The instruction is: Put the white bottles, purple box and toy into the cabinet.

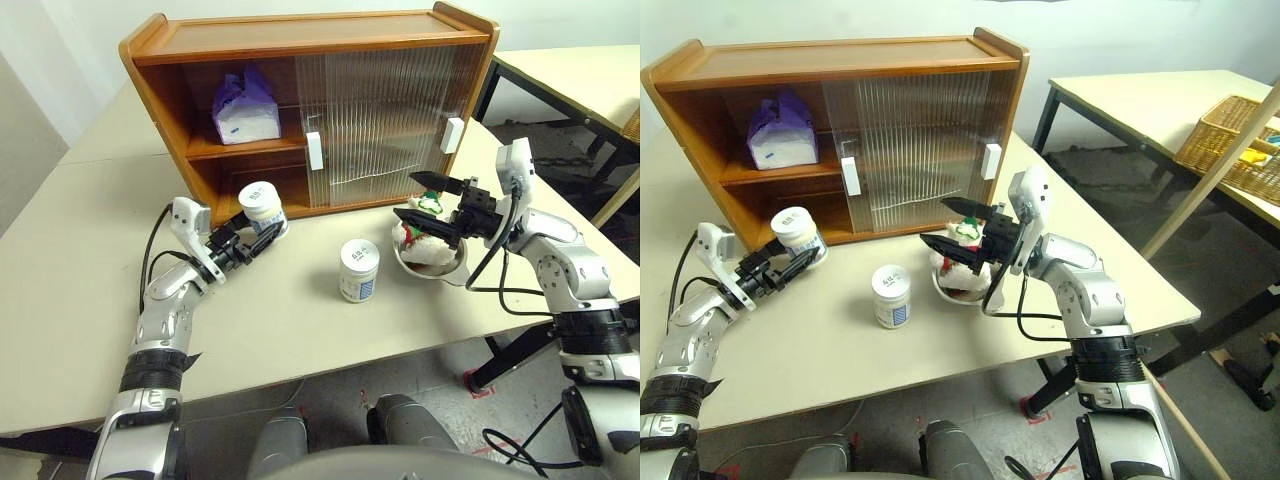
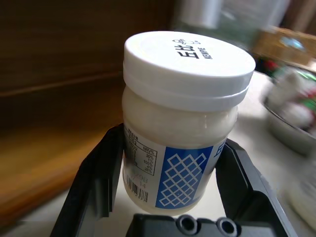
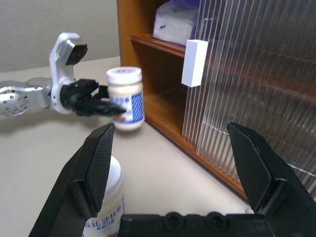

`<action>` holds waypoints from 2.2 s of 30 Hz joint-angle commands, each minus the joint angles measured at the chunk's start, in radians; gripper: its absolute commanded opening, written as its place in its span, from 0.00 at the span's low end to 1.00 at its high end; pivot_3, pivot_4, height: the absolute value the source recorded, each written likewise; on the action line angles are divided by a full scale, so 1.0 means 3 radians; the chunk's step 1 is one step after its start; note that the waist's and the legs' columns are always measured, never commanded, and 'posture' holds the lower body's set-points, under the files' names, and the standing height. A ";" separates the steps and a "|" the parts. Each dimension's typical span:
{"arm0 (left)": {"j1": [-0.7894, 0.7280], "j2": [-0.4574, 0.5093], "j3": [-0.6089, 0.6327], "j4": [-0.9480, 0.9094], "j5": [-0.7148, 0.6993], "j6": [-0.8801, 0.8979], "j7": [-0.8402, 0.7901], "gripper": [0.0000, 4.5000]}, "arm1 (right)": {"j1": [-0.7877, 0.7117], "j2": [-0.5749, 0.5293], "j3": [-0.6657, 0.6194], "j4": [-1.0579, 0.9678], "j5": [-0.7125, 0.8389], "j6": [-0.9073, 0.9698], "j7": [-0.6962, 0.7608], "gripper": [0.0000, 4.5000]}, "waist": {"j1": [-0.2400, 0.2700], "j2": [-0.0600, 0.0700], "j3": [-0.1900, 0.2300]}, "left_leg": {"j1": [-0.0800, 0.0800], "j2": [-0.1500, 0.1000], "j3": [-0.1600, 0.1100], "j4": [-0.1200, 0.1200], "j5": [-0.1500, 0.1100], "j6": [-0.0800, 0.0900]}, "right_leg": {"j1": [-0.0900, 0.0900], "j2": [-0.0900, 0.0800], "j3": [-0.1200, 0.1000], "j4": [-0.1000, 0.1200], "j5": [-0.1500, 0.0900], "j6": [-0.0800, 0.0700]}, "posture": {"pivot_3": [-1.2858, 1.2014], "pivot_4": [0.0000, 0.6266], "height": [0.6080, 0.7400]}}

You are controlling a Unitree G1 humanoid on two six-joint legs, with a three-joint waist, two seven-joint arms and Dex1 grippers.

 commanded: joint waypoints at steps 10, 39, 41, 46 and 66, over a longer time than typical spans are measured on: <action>-0.0532 -0.0276 -0.0042 0.0357 0.0425 -0.0014 0.1117 0.68 | -0.0021 0.0027 0.0019 0.0005 -0.0024 -0.0016 0.0025 1.00 | 0.0067 0.0000 0.0000 | 0.0001 0.0000 0.0001 0.0007 0.0000 0.0000 | 0.0007 0.0000 0.0000 -0.0001 0.0001 0.0000 | 0.48 0.00 1.00; -0.1871 -0.0686 -0.0102 0.2474 0.0909 -0.0628 0.2068 0.68 | 0.0050 -0.0013 -0.0018 -0.0108 -0.0001 0.0011 -0.0053 1.00 | 0.0028 -0.0003 0.0002 | -0.0001 -0.0005 0.0001 0.0042 -0.0006 0.0009 | 0.0020 -0.0001 0.0003 -0.0006 0.0009 0.0021 | 0.46 0.00 1.00; -0.1922 -0.0689 -0.0089 0.2599 0.0935 -0.0654 0.2109 0.68 | 0.0055 -0.0018 -0.0018 -0.0116 -0.0002 0.0013 -0.0056 1.00 | 0.0018 -0.0003 0.0002 | -0.0001 -0.0006 0.0001 0.0042 -0.0006 0.0010 | 0.0021 -0.0001 0.0003 -0.0007 0.0008 0.0023 | 0.46 0.00 1.00; -0.1958 -0.0666 -0.0100 0.2805 0.1002 -0.0716 0.2219 0.68 | 0.0063 -0.0035 -0.0021 -0.0128 0.0000 0.0020 -0.0060 1.00 | -0.0007 -0.0003 0.0003 | -0.0001 -0.0007 0.0001 0.0042 -0.0006 0.0010 | 0.0021 -0.0001 0.0003 -0.0007 0.0008 0.0025 | 0.46 0.00 1.00; -0.1771 -0.0668 -0.0046 0.2712 0.0992 -0.0982 0.2075 1.00 | 0.0037 -0.0016 0.0003 -0.0069 -0.0004 0.0000 -0.0025 1.00 | -0.0022 -0.0003 0.0003 | 0.0000 -0.0010 0.0001 0.0042 -0.0004 0.0012 | 0.0021 -0.0001 0.0004 -0.0007 0.0010 0.0028 | 0.47 0.00 1.00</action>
